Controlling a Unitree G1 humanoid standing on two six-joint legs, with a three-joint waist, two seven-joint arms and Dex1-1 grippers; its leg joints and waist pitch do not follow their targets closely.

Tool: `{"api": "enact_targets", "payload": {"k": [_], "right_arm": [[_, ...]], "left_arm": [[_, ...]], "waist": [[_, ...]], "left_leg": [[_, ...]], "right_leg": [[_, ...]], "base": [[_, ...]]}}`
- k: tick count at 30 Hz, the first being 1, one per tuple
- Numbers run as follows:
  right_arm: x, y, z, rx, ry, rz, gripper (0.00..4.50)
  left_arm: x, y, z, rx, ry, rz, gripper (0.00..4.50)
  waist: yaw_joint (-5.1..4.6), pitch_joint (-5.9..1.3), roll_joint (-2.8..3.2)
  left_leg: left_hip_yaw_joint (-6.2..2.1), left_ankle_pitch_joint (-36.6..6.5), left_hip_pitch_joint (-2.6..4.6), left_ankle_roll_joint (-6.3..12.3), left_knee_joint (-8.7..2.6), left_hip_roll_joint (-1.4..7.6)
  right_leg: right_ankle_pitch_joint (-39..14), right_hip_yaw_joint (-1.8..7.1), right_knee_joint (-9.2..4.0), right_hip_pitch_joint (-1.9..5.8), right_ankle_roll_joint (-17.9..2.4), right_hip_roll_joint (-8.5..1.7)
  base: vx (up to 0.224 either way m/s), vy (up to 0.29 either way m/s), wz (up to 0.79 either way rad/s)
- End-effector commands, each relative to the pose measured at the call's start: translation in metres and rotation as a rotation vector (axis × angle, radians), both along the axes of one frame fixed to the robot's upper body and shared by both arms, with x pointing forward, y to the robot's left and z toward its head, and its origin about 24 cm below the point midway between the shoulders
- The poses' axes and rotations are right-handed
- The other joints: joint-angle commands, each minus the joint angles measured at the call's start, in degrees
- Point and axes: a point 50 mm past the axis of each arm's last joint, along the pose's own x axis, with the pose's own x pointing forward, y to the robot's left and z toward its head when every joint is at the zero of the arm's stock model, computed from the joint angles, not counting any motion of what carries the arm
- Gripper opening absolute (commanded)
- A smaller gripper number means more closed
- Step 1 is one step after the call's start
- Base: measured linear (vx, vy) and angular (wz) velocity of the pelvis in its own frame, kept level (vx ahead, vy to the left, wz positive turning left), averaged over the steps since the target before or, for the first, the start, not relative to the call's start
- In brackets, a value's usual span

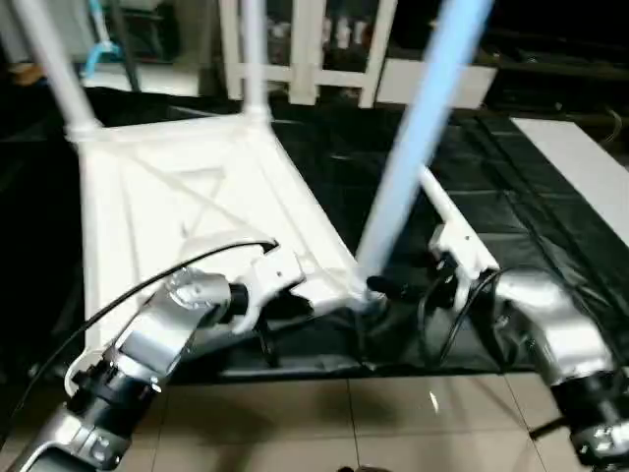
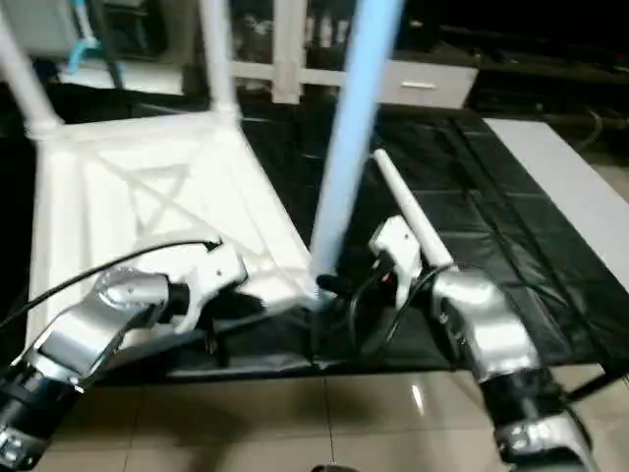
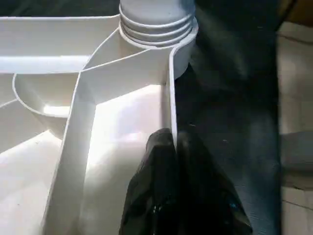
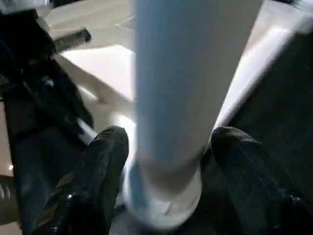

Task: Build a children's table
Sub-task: Rotate leg to tighten

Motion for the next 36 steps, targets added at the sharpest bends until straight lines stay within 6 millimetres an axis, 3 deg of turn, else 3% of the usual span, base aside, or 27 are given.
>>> {"api": "enact_targets", "payload": {"k": [1,5,12,19,23,28,30,32,33,34,35,36], "right_arm": [[0.000,-0.007,0.001,-0.026,0.020,0.014,3.05],[-0.006,-0.013,0.004,-0.054,0.047,0.063,3.05],[-0.005,-0.013,-0.002,-0.069,0.076,0.085,3.05],[0.004,-0.009,0.003,0.005,0.095,0.081,2.50],[0.004,-0.010,0.002,-0.001,0.096,0.080,2.19],[0.003,-0.012,-0.007,-0.018,0.100,0.031,1.97],[0.005,-0.012,-0.016,-0.046,0.093,-0.047,1.93],[0.005,-0.012,-0.017,-0.051,0.091,-0.065,1.91],[0.016,-0.009,-0.031,-0.067,0.080,-0.324,1.89],[0.020,-0.007,-0.037,-0.060,0.092,-0.466,1.89],[0.021,-0.007,-0.039,-0.056,0.100,-0.513,1.88],[0.026,-0.006,-0.046,-0.082,0.113,-0.755,1.87]], "left_arm": [[-0.011,-0.012,-0.005,-0.016,0.048,-0.095,0.00],[-0.009,-0.011,-0.005,-0.016,0.045,-0.088,0.00],[-0.012,-0.013,-0.006,-0.021,0.053,-0.108,0.00],[-0.013,-0.013,-0.005,-0.027,0.058,-0.116,0.00],[-0.015,-0.012,-0.005,-0.022,0.065,-0.121,0.00],[-0.016,-0.011,-0.008,-0.005,0.093,-0.109,0.00],[-0.014,-0.012,-0.010,0.005,0.093,-0.079,0.00],[-0.014,-0.012,-0.010,0.007,0.091,-0.071,0.00],[0.006,-0.016,-0.010,0.010,0.044,0.143,0.00],[0.015,-0.018,-0.010,0.008,0.023,0.260,0.00],[0.018,-0.019,-0.009,0.007,0.019,0.298,0.00],[0.030,-0.024,-0.007,-0.015,-0.014,0.434,0.00]], "waist": [[-0.12,-3.28,0.02],[0.34,-3.36,-0.39],[0.06,-3.42,-0.81],[-0.09,-3.34,-0.73],[-0.07,-3.39,-0.77],[-0.20,-3.44,-0.41],[-0.32,-3.35,-0.32],[-0.65,-3.08,-0.39],[-0.72,-3.11,-0.35],[-1.07,-3.00,-0.22],[-1.47,-2.55,-0.17],[-1.86,-2.93,-0.14]], "left_leg": [[0.87,-10.71,0.69,3.92,-4.08,0.84],[0.92,-9.16,0.37,4.26,-4.00,0.81],[0.92,-9.80,0.09,4.10,-3.83,0.64],[0.83,-10.53,0.05,3.87,-3.77,0.65],[0.83,-9.90,-0.03,3.77,-3.75,0.65],[0.81,-9.82,0.03,3.37,-3.76,0.63],[0.78,-10.54,-0.08,2.98,-3.84,0.58],[0.57,-14.43,-0.04,1.84,-4.08,0.51],[0.50,-15.40,0.08,1.29,-4.07,0.54],[0.66,-15.21,-0.09,0.64,-3.98,0.48],[0.63,-16.71,0.09,-0.98,-3.99,0.16],[0.03,-18.49,0.29,-2.15,-3.91,-0.05]], "right_leg": [[-17.40,1.63,-2.96,2.89,-11.08,-1.36],[-15.76,1.81,-2.63,3.22,-10.87,-1.27],[-17.71,1.99,-2.70,3.12,-10.16,-1.26],[-18.95,2.00,-2.76,2.96,-9.99,-1.24],[-16.75,2.09,-2.37,3.09,-10.77,-1.14],[-15.82,2.08,-2.29,3.12,-11.15,-1.12],[-16.56,2.08,-2.41,3.14,-11.06,-1.14],[-22.74,1.92,-3.05,2.99,-9.23,-1.10],[-24.40,1.97,-3.26,2.84,-8.51,-1.17],[-24.06,2.17,-3.13,2.56,-8.44,-1.01],[-28.37,1.96,-4.01,2.04,-7.02,-0.83],[-31.75,1.60,-4.14,2.16,-5.42,-1.00]], "base": [[0.000,0.000,0.00],[0.000,0.000,0.00],[0.000,0.000,0.00],[0.000,0.000,0.00],[0.000,0.000,0.00],[0.000,0.000,0.00],[0.000,0.000,0.00],[0.000,0.000,0.00],[0.000,0.000,0.00],[0.000,0.000,0.00],[0.000,0.000,0.00],[-0.064,0.013,-0.09]]}}
